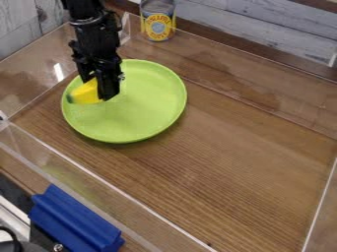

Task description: Remove the banana from inside the green plate and put it on the table

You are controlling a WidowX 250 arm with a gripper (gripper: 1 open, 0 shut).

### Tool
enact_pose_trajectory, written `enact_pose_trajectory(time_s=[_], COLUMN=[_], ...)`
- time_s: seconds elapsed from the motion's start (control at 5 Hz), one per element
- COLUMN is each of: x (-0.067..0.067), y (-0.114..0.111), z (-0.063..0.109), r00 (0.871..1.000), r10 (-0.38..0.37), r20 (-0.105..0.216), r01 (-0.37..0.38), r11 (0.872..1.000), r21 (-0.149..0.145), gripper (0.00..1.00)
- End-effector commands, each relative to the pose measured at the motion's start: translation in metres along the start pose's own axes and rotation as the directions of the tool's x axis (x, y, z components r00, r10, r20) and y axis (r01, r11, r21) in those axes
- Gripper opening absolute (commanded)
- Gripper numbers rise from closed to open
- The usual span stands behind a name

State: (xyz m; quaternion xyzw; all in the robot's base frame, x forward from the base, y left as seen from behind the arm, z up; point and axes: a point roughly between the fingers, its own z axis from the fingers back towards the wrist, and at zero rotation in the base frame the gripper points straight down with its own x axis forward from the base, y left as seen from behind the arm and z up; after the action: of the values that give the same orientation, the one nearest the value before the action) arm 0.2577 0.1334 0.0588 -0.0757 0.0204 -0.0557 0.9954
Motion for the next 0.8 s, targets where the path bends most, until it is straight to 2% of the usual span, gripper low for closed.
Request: enact_pose_trajectory(time_s=[0.0, 0.2, 0.4, 0.6], x=[0.007, 0.005, 0.003, 0.004], y=[-0.003, -0.018, -0.039, -0.066], z=[0.030, 0.039, 0.056, 0.065], r00=[0.997, 0.997, 0.995, 0.995], r10=[-0.013, -0.009, 0.010, 0.000], r20=[0.071, 0.081, 0.100, 0.105], r01=[0.010, 0.005, -0.015, -0.004], r11=[0.999, 0.999, 0.999, 0.999], r21=[0.050, 0.047, 0.048, 0.040], gripper=[0.00, 0.00, 0.00, 0.00])
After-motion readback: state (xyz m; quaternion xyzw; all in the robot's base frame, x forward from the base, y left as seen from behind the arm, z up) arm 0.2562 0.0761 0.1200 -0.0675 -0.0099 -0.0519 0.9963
